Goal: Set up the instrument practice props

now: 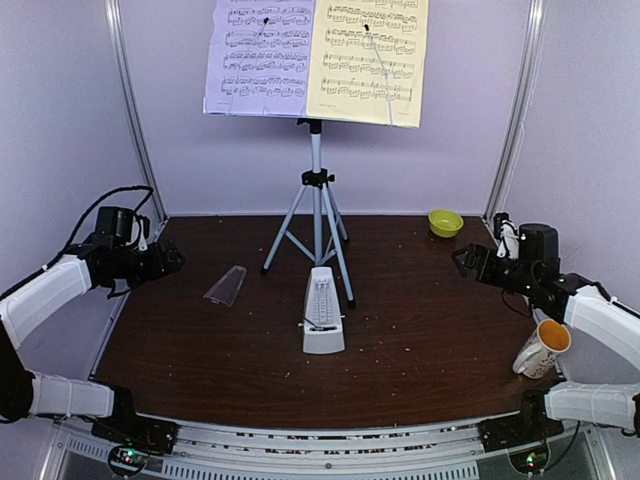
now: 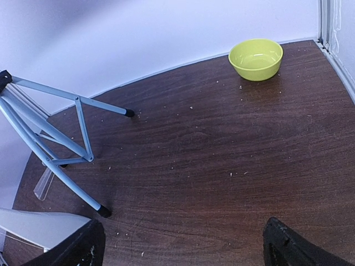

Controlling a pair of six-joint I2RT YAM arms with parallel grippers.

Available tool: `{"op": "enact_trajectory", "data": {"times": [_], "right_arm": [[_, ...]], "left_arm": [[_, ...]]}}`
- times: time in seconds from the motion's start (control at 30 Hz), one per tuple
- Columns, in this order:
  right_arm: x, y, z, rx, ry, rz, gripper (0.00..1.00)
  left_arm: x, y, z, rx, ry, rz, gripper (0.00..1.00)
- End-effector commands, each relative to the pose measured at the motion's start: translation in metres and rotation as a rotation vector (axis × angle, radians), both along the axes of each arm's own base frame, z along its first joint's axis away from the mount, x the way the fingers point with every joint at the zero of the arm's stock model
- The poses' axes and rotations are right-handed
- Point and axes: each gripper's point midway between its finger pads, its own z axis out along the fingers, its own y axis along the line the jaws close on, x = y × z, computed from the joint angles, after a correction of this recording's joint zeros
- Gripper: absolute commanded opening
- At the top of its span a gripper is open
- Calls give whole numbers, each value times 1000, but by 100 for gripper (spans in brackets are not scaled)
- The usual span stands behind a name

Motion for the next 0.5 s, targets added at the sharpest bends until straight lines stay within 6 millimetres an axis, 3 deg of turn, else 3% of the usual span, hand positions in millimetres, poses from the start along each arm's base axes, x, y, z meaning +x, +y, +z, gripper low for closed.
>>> {"op": "enact_trajectory", "data": {"times": [0.0,0.27,0.47], "right_arm": [[-3,-7,0,1,-12,-24,100],[-8,-12,-2,-6,-12,-41,100],[-10,-12,6,-1,-28,-36,100]], "left_arm": [[9,0,-3,-11,-25,5,98],[14,1,-13,-4,-1,6,98],[16,0,-8,-3,-17,3,98]]}}
